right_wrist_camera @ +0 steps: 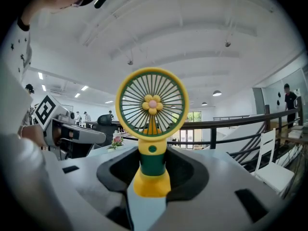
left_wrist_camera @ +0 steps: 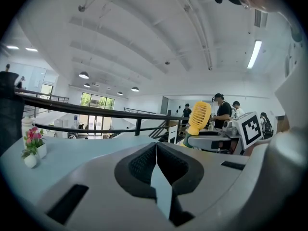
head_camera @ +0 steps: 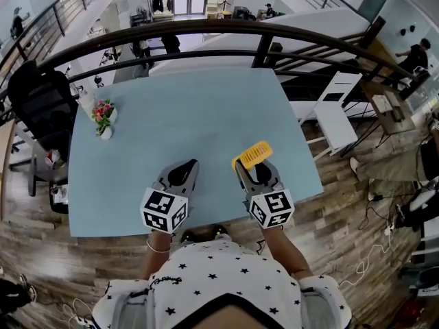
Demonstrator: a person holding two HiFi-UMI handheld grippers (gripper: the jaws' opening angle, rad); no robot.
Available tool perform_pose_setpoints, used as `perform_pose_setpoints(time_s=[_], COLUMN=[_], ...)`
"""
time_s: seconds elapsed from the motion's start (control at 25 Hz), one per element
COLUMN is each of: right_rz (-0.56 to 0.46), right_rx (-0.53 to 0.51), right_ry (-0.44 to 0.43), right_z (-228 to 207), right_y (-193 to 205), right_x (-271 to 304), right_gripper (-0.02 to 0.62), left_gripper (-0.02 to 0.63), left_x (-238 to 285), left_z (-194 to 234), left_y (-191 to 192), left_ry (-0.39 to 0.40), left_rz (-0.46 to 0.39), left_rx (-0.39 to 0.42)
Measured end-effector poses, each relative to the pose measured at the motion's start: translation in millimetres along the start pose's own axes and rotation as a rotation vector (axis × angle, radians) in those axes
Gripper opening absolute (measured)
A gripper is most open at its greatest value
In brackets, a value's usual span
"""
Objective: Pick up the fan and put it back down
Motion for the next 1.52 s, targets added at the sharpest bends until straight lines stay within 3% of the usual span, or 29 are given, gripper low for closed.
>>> perform_pose_setpoints(time_s=[0.88, 1.52], right_rz=[-0.009, -0.009], right_rx=[0.025, 0.030], right_ry=[-0.010, -0.035], right_z=[1, 3], right_y=[0, 1], right_x=[1, 11], right_gripper=[0.166, 0.166], left_gripper=[0.029, 0.029], left_x=[5, 1], left_z=[-2, 5], left_y=[3, 4], left_ry=[0.019, -0.022], left_rz=[0.037, 0.045], left_rx=[0.022, 0.023])
Point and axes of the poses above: the fingertips, and each gripper's own axes: x forward along the fingers, z to its left, y out of its underside, the point moved 3 cm from there along -x, backward along the fingers, and after that the axes turned 4 degrees about y, right-handed, at the moved point
